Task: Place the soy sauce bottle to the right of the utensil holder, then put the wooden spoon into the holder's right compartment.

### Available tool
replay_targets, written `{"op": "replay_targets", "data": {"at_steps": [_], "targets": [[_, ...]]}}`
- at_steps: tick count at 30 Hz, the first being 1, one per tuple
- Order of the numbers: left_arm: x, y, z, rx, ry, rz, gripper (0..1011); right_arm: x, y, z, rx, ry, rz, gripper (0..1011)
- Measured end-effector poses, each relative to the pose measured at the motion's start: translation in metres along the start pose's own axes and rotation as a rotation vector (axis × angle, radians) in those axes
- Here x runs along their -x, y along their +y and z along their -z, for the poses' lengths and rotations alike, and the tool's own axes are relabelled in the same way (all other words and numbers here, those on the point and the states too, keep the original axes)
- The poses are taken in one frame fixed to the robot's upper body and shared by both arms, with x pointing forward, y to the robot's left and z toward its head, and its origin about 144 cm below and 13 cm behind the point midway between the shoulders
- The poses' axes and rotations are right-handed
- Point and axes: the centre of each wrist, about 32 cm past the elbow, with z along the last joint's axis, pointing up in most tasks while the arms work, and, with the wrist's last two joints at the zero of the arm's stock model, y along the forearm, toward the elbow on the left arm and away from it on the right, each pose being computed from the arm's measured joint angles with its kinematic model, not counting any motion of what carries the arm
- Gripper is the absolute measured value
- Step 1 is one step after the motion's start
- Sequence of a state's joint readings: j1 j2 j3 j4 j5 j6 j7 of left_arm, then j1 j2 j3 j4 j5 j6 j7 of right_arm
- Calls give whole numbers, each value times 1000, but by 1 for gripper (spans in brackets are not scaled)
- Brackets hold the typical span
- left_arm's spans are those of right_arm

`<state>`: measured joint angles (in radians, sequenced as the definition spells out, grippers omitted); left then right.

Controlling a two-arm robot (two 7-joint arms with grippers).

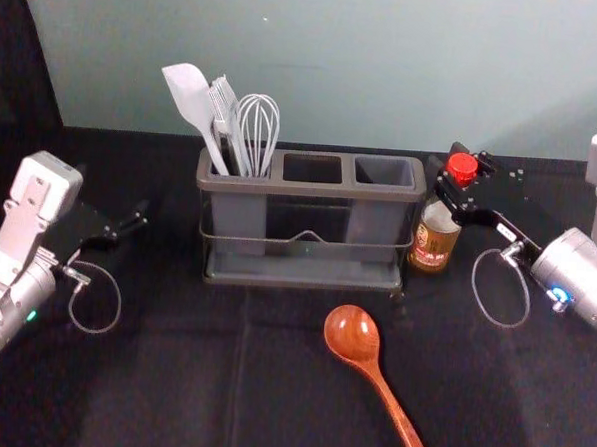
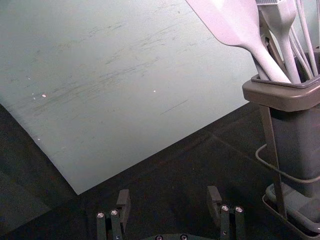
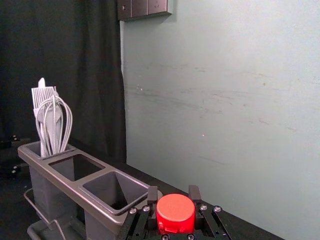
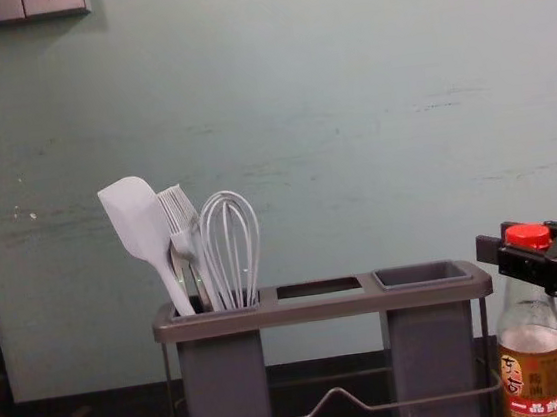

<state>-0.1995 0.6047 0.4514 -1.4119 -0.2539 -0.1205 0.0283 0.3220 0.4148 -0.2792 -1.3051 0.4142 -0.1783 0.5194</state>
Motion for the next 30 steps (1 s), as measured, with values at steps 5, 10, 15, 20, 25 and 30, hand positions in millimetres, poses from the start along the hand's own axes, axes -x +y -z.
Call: {"op": "replay_targets", "data": {"at_steps": [5,10,15,20,25,30], "targets": [[0,0,0,0,0,0,1005,4,1,1,4,-7,8,378],[0,0,0,0,0,0,1005,6,1,2,6,-9,12,380],[0,0,0,0,0,0,1005,6,1,2,7,-6,15,395],[0,0,0,0,0,0,1005,6,-1,3,1,-1,23,530],[0,0,0,0,0,0,1005,6,-6,-6,-21,-10,33,707],[0,0,0,0,0,0,1005,8,-19,-23,-45,-36,42,863]]}}
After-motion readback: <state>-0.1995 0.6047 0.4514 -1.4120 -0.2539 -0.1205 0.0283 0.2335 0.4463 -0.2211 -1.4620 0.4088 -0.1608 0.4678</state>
